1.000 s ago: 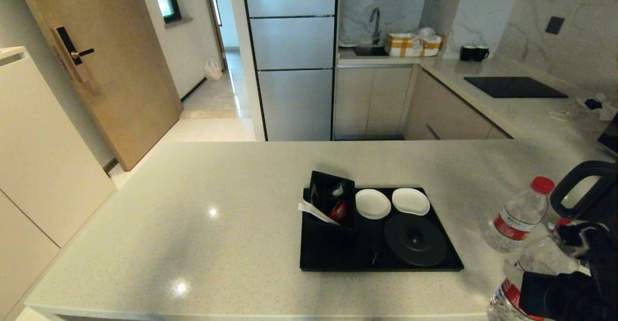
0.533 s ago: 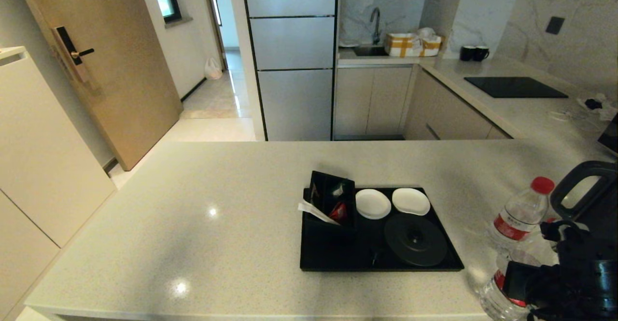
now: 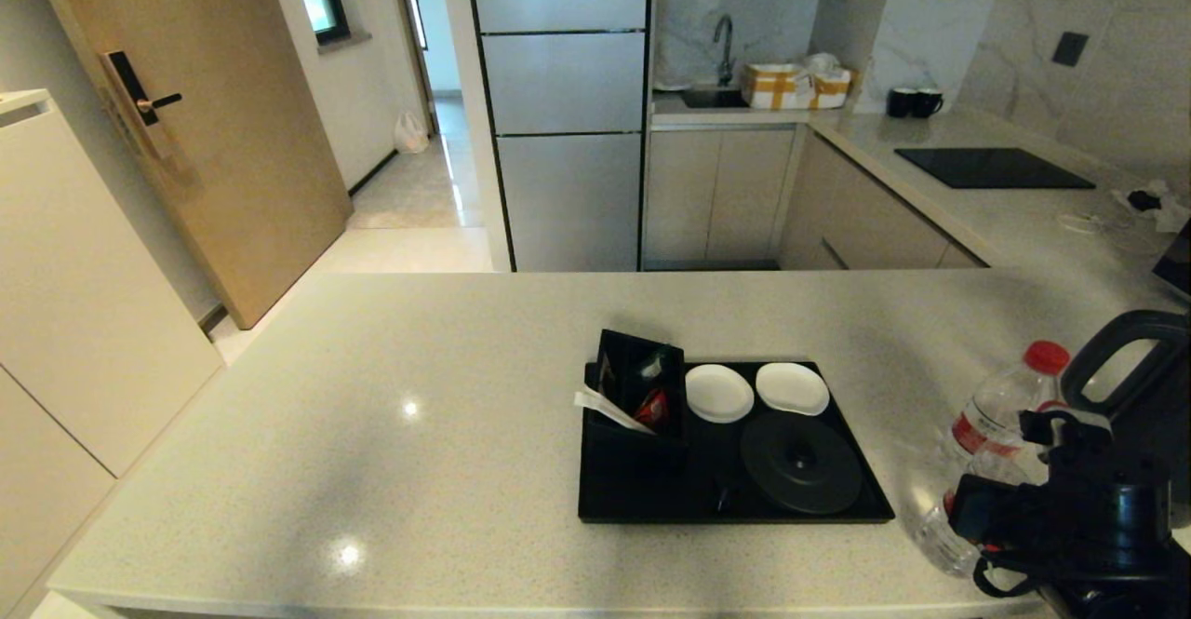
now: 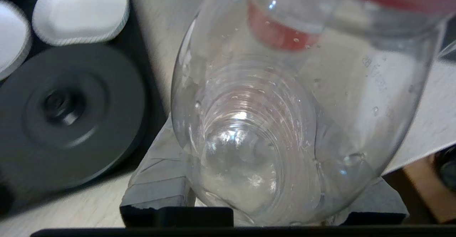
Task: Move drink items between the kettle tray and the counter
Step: Place it on the right
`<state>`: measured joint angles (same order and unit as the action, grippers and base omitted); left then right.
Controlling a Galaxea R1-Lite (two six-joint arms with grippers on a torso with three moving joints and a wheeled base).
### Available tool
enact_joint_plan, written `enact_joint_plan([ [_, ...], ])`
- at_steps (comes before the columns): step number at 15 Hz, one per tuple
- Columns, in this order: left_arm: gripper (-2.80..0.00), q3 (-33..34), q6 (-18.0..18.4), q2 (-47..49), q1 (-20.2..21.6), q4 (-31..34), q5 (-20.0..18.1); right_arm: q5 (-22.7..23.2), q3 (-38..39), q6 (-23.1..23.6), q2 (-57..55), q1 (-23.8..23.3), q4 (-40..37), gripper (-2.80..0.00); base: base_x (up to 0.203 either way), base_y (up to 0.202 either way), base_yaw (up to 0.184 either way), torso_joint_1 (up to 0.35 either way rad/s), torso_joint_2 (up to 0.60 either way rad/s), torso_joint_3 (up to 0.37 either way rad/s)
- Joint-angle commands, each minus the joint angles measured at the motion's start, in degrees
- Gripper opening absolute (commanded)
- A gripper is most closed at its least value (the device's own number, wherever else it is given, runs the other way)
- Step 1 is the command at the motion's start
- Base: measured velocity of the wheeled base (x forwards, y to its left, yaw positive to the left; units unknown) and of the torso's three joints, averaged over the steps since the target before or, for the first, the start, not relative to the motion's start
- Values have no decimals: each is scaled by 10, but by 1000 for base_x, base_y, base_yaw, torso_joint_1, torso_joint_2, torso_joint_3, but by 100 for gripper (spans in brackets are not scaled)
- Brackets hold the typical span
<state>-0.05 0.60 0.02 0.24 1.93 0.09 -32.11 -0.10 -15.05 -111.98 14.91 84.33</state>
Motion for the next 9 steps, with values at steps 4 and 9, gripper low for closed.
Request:
enact_joint_plan([
  [4,-280,0,0,0,0,0,0,-8,1,5,-24,-9,12,-280,0,0,0,0,0,0],
  [9,-280,0,0,0,0,0,0,-13,1,10,-43,-9,14,-280,0,0,0,0,0,0],
])
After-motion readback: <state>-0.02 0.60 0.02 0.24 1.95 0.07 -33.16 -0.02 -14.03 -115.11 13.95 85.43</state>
